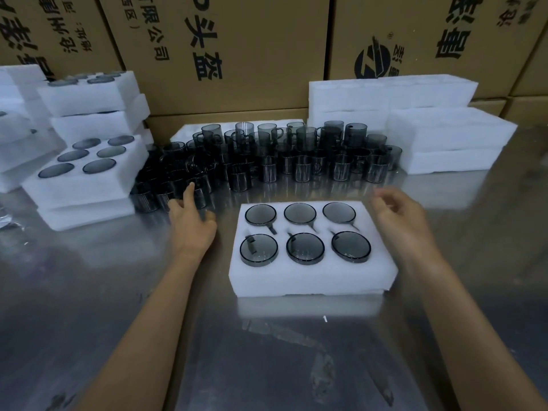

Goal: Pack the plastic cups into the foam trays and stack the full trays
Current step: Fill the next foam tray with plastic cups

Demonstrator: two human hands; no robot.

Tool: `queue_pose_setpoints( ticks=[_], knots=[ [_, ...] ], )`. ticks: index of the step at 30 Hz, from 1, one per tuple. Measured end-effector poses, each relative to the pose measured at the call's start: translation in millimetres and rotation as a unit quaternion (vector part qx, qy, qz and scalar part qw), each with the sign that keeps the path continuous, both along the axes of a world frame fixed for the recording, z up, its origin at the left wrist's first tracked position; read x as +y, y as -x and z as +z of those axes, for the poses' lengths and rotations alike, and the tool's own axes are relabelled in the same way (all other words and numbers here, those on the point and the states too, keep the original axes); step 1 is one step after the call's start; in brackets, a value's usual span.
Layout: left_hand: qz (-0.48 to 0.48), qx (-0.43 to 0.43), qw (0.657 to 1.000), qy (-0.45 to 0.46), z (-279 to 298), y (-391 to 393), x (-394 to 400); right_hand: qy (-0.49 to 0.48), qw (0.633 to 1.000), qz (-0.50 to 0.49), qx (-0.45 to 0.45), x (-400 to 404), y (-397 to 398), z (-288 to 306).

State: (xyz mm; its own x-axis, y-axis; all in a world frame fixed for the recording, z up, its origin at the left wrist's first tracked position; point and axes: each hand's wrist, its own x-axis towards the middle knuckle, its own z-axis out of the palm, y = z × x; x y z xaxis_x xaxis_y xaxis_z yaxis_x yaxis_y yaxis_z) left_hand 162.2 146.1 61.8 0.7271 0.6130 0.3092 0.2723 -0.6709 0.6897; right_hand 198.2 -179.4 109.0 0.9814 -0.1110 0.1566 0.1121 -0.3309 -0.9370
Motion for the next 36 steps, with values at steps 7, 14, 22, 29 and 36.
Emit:
queue_pose_setpoints(
  ticks=[7,14,22,29,36],
  knots=[
    [-0.024,0.025,0.999,-0.022,2,10,-12,0.015,0.982,0.083,0.171,-4,3,-4],
    [-0.110,0.036,0.992,-0.059,-1,12,-39,-0.046,0.969,0.192,0.150,-8,1,-11],
    [-0.200,-0.038,0.879,0.432,37,27,-44,-0.248,0.935,0.235,0.097,11,5,-10],
    [-0.317,0.097,0.805,0.493,45,33,-20,-0.351,0.898,0.228,0.134,29,13,-15],
    [-0.158,-0.239,0.767,0.574,80,32,-14,-0.409,0.876,0.175,0.185,30,7,-21]
  ],
)
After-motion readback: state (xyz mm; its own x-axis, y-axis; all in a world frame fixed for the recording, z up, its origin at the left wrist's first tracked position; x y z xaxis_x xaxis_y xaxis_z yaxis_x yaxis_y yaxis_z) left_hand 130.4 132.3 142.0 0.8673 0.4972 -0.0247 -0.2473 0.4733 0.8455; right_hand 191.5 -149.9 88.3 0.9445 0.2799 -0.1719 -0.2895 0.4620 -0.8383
